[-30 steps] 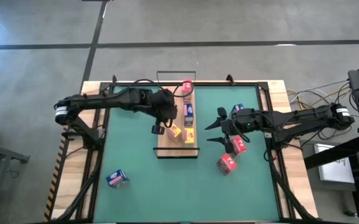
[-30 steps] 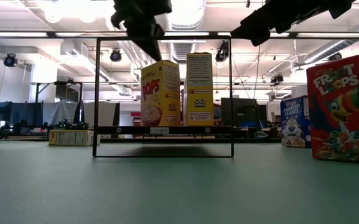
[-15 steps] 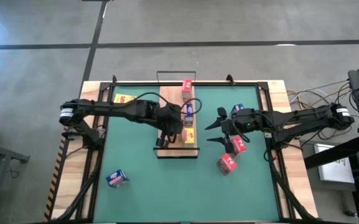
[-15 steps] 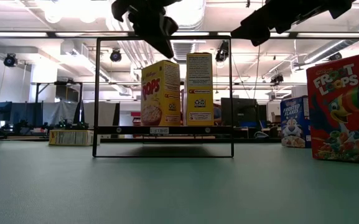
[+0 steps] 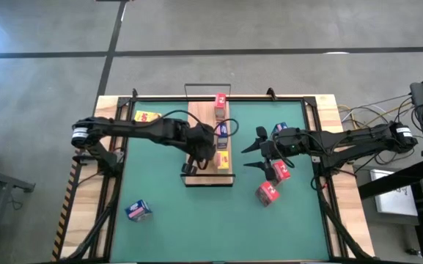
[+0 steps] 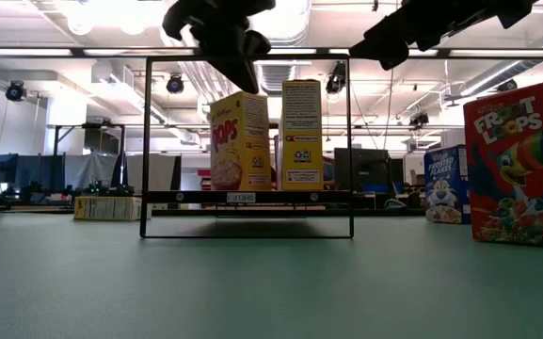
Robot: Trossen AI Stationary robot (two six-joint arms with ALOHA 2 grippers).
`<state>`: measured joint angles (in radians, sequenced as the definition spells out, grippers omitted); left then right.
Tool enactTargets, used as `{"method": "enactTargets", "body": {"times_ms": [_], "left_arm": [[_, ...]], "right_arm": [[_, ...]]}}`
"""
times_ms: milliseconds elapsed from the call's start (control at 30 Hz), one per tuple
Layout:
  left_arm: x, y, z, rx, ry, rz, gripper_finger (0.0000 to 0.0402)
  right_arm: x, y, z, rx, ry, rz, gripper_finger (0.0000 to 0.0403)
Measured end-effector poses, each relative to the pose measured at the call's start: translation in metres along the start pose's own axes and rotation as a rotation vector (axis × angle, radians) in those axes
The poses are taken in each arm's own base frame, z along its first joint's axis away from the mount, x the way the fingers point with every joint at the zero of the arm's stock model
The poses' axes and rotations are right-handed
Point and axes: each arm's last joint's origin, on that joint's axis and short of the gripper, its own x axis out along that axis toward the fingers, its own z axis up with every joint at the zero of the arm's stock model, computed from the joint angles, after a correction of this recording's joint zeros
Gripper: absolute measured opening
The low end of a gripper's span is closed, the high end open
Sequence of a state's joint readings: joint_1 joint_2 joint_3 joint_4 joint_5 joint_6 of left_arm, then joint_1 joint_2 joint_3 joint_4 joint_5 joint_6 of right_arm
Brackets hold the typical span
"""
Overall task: Stack cereal on shelf
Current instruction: Put the right yellow cereal box on the shelf aligned with the other yellow cereal box
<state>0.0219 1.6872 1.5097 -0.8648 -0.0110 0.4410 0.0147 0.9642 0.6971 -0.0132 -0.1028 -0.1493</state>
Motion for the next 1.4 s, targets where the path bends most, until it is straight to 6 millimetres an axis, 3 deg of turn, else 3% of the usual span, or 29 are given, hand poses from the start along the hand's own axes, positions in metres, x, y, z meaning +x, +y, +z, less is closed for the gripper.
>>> {"method": "enactTargets", "body": {"times_ms": [700, 900, 1400], "left_arm": [[-0.005, -0.002, 0.002, 0.050, -0.060, -0.052, 0.0000], [-0.013, 0.002, 0.000, 0.063, -0.019, 0.078, 0.0000], [-0.018, 0.049, -0.021, -0.005, -0.002, 0.203, 0.0000]], "right_arm": [[0.000, 0.000, 0.000, 0.000, 0.000, 0.000, 0.0210], [0.000, 0.000, 0.000, 0.000, 0.000, 0.000, 0.0210], [0.000, 0.000, 0.000, 0.000, 0.001, 0.000, 0.0210]]}}
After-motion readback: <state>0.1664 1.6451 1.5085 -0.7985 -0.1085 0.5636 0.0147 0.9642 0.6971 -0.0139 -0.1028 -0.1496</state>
